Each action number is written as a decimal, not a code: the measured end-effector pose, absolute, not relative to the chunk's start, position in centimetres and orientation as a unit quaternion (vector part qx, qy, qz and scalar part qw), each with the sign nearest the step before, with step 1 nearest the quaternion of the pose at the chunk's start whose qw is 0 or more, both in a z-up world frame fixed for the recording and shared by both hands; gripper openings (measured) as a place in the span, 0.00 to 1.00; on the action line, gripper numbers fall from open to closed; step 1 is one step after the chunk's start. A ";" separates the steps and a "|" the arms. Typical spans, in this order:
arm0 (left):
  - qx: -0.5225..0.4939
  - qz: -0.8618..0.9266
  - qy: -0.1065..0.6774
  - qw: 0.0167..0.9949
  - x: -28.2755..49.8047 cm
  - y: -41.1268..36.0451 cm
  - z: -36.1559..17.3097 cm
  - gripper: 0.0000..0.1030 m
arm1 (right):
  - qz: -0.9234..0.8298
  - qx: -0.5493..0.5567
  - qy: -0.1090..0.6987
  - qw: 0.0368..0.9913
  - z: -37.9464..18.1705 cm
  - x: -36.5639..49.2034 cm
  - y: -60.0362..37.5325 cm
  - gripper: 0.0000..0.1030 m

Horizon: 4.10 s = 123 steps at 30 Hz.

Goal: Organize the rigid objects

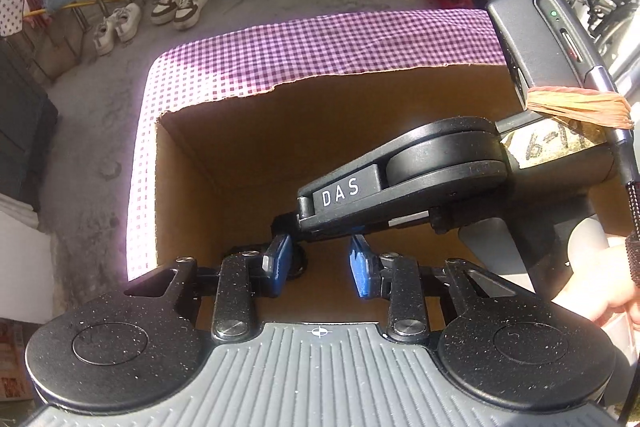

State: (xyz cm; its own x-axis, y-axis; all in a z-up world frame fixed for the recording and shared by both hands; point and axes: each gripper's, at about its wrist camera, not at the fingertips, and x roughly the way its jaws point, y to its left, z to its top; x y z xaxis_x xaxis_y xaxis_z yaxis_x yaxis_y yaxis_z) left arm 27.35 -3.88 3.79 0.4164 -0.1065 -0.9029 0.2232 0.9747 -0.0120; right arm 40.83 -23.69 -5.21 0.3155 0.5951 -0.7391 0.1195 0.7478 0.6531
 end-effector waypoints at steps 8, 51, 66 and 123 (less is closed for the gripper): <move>0.054 -0.128 0.480 0.866 23.4 -4.0 8.2 0.35 | 0.169 0.311 0.508 0.785 0.9 35.1 -25.5 0.20; 0.112 -0.188 0.428 0.877 0.5 -7.7 -3.6 0.62 | 0.090 0.180 0.414 0.888 -2.6 2.8 -22.7 0.32; 0.096 -0.233 0.423 0.871 0.9 -9.0 -3.8 0.62 | 0.060 0.152 0.443 0.881 -3.9 3.0 -23.8 0.17; 0.119 -0.196 0.304 0.925 1.6 -9.0 5.7 0.64 | 0.049 0.080 0.305 0.948 6.8 2.2 -21.2 0.18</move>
